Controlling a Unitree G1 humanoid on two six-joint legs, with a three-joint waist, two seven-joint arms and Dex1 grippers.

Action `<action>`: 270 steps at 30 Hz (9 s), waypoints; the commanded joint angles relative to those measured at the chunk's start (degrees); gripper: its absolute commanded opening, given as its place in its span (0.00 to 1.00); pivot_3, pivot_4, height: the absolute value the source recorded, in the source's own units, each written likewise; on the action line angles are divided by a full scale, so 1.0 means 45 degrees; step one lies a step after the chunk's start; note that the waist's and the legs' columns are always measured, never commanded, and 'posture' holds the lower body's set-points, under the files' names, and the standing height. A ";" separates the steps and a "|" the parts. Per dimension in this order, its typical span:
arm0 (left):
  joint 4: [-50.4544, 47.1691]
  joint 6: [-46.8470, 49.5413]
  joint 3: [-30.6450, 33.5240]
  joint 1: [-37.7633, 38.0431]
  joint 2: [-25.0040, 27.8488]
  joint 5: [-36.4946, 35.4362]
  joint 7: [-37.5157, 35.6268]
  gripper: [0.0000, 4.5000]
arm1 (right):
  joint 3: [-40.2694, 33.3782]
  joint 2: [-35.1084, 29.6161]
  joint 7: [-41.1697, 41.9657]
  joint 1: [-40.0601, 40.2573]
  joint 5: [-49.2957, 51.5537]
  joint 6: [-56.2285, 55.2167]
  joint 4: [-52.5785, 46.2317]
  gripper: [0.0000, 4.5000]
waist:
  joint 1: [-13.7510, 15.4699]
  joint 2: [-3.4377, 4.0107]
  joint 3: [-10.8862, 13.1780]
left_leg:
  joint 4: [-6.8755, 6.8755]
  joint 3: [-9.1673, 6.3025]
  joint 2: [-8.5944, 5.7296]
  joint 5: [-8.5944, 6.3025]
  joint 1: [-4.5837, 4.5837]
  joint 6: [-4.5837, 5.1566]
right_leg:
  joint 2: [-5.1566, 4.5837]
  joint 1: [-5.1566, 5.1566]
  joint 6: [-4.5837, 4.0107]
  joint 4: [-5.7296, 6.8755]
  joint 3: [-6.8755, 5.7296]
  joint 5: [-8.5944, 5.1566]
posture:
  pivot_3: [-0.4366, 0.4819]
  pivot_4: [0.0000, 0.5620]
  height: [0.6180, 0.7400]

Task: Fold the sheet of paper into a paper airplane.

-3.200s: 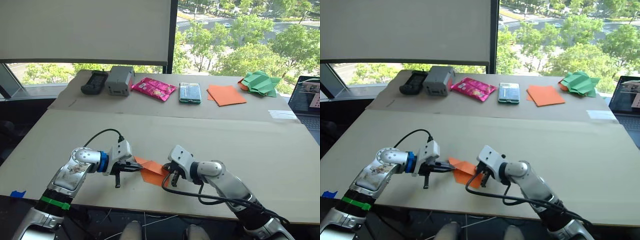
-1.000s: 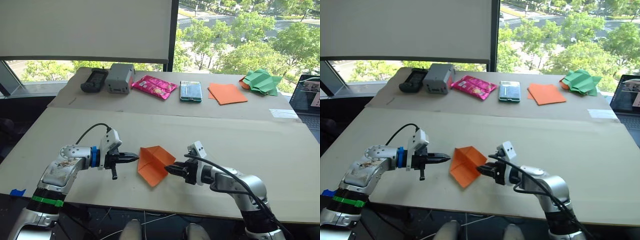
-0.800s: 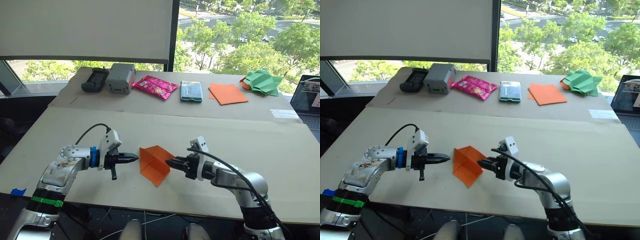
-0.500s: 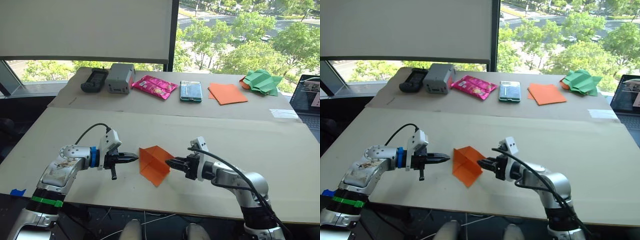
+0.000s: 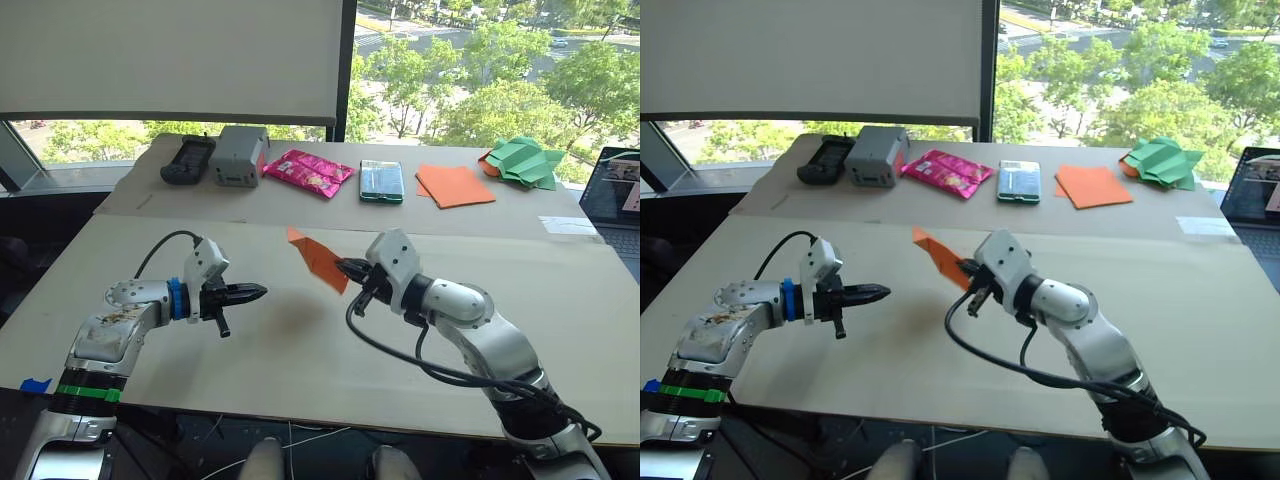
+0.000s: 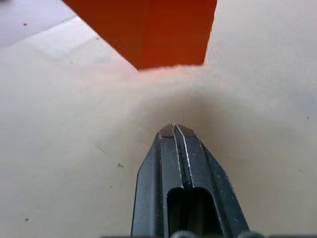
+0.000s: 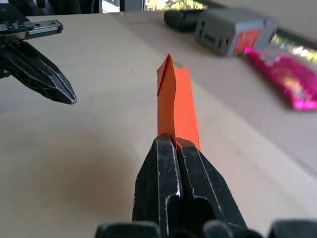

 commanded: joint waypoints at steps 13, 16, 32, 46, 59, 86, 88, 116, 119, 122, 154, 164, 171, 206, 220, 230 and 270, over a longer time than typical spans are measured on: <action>-0.0566 0.0741 0.0279 -0.0128 -0.0065 -0.0460 0.0056 0.00 | 0.3303 -0.0949 -0.2346 0.0902 -0.8656 -0.8518 0.4938 0.13 | -0.0028 -0.0117 -0.0014 | 0.0003 0.0024 0.0004 0.0067 0.0050 0.0018 | 0.0003 0.0044 0.0034 0.0032 0.0026 0.0035 | 0.48 0.27 0.69; -0.0693 0.0832 0.0250 -0.0101 -0.0026 -0.0495 0.0068 0.00 | 0.2923 -0.0677 -0.1620 0.1248 -0.7765 -0.8498 0.4638 0.35 | -0.0017 -0.0136 -0.0014 | 0.0002 0.0019 0.0007 0.0062 0.0065 0.0012 | 0.0002 0.0058 0.0028 0.0055 0.0025 0.0031 | 0.48 0.27 0.69; -0.1155 0.1095 -0.0101 -0.0123 -0.0127 -0.0590 0.0144 0.00 | -0.0363 0.2663 0.2468 0.1902 -0.0261 0.0720 0.0869 0.47 | 0.0004 -0.0139 -0.0011 | 0.0006 0.0006 0.0020 0.0052 0.0082 -0.0004 | 0.0019 0.0054 0.0001 0.0079 0.0027 0.0048 | 0.48 0.27 0.69; -0.1312 0.1089 -0.0405 -0.0545 -0.0551 -0.0563 0.0138 0.00 | 0.0572 0.3422 0.2216 0.2463 -0.0363 0.3346 0.2947 0.01 | 0.0014 -0.0127 -0.0016 | 0.0004 0.0010 0.0018 0.0039 0.0065 -0.0025 | 0.0019 0.0039 -0.0005 0.0079 0.0028 0.0052 | 0.48 0.27 0.69; 0.3173 -0.1941 -0.2390 -0.2946 -0.2166 0.2168 0.0456 0.00 | 0.1271 0.3076 0.2639 0.2320 -0.0406 0.4620 0.2891 0.01 | 0.0002 -0.0113 -0.0087 | 0.0015 0.0008 0.0010 0.0066 0.0087 0.0019 | 0.0021 0.0069 -0.0001 0.0081 0.0028 0.0053 | 0.48 0.27 0.69; 0.1363 -0.1366 -0.2671 -0.1265 -0.1566 0.2632 -0.0465 0.00 | 0.0834 0.2996 0.2347 0.1855 -0.0262 0.5177 0.1861 0.01 | 0.0000 -0.0101 -0.0097 | 0.0014 0.0002 0.0017 0.0045 0.0094 -0.0013 | 0.0026 0.0065 -0.0001 0.0093 0.0030 0.0054 | 0.48 0.27 0.69; 0.1261 -0.1326 -0.2685 -0.1143 -0.1536 0.2614 -0.0464 0.00 | 0.0569 0.2942 0.2526 0.1765 0.0100 0.5464 0.0978 0.01 | 0.0029 -0.0097 -0.0094 | 0.0014 0.0003 0.0017 0.0060 0.0085 0.0010 | 0.0025 0.0064 -0.0001 0.0093 0.0029 0.0054 | 0.48 0.27 0.69; 0.0286 -0.1354 -0.2802 -0.0284 -0.1537 0.2674 -0.0157 0.00 | -0.4689 0.4138 0.1074 0.0332 0.4436 1.0449 0.1615 0.43 | -0.0010 -0.0087 -0.0070 | 0.0012 0.0000 0.0016 0.0075 0.0041 0.0036 | 0.0027 0.0026 -0.0006 0.0095 0.0026 0.0064 | 0.48 0.27 0.69; 0.0304 -0.1445 -0.2848 -0.0235 -0.1503 0.2771 -0.0147 0.00 | -0.5172 0.4496 0.0932 0.0361 0.5087 1.1159 0.1922 0.43 | -0.0017 -0.0085 -0.0069 | 0.0009 0.0000 0.0016 0.0073 0.0042 0.0035 | 0.0027 0.0024 -0.0007 0.0094 0.0026 0.0064 | 0.48 0.27 0.69; 0.0260 -0.1451 -0.2832 -0.0201 -0.1480 0.2773 -0.0154 0.00 | -0.5612 0.4912 0.0659 0.0369 0.5619 1.2009 0.2248 0.43 | -0.0014 -0.0083 -0.0068 | 0.0010 -0.0001 0.0017 0.0073 0.0041 0.0035 | 0.0027 0.0025 -0.0007 0.0092 0.0026 0.0064 | 0.48 0.27 0.69; 0.0205 -0.1437 -0.2894 -0.0151 -0.1392 0.2980 -0.0258 0.00 | -0.4609 0.5417 -0.0087 0.0646 0.6577 0.9321 0.3594 0.00 | -0.0108 -0.0064 -0.0057 | 0.0008 -0.0006 0.0016 0.0068 0.0021 0.0029 | 0.0028 0.0012 -0.0008 0.0088 0.0026 0.0064 | 0.48 0.27 0.69; 0.0333 -0.1433 -0.2873 -0.0182 -0.1351 0.3009 -0.0248 0.00 | -0.0572 0.2937 0.1413 0.1947 0.3232 0.3331 0.2273 0.00 | -0.0123 -0.0065 -0.0056 | 0.0009 -0.0005 0.0015 0.0062 0.0016 0.0020 | 0.0027 0.0014 -0.0007 0.0077 0.0025 0.0063 | 0.48 0.27 0.69; 0.0216 -0.1279 -0.2684 -0.0068 -0.1218 0.2906 -0.0208 0.00 | 0.0926 0.2020 0.0909 0.2177 0.0063 -0.1629 0.3467 0.00 | -0.0124 -0.0070 -0.0055 | 0.0010 -0.0003 0.0014 0.0039 0.0021 -0.0017 | 0.0027 0.0012 -0.0007 0.0066 0.0025 0.0062 | 0.48 0.27 0.69; -0.0788 -0.0499 -0.1473 0.2665 0.0484 0.2144 0.0041 0.00 | 0.1607 0.1446 0.1156 0.2682 -0.3926 -0.7256 0.4232 0.00 | -0.0055 -0.0077 -0.0054 | 0.0008 0.0003 0.0021 0.0036 0.0075 -0.0023 | 0.0024 0.0035 -0.0011 0.0077 0.0031 0.0059 | 0.48 0.27 0.69; -0.0763 -0.0418 -0.1290 0.2460 0.0673 0.1999 -0.0005 0.00 | 0.2421 0.1374 0.0899 0.2282 -0.6609 -0.8719 0.5077 0.00 | -0.0193 -0.0093 -0.0081 | 0.0004 0.0002 0.0026 0.0034 0.0108 -0.0025 | 0.0025 0.0046 -0.0014 0.0087 0.0032 0.0059 | 0.48 0.27 0.69; -0.2395 0.1189 -0.0843 0.0428 0.0192 0.0533 0.0334 0.00 | 0.2371 0.1342 0.0816 0.2114 -0.7078 -0.9168 0.5445 0.00 | -0.0297 -0.0159 -0.0082 | 0.0003 -0.0002 0.0026 0.0036 0.0109 -0.0024 | 0.0027 0.0067 -0.0013 0.0084 0.0029 0.0059 | 0.48 0.27 0.69; -0.1216 -0.0802 -0.2673 0.2068 0.0324 0.2381 0.0037 0.00 | -0.0168 0.3239 0.4937 0.2006 -0.0737 0.0366 0.0101 0.57 | -0.0054 -0.0109 -0.0062 | 0.0007 0.0002 0.0046 0.0035 0.0103 -0.0024 | 0.0057 0.0046 -0.0019 0.0092 0.0051 0.0057 | 0.48 0.27 0.69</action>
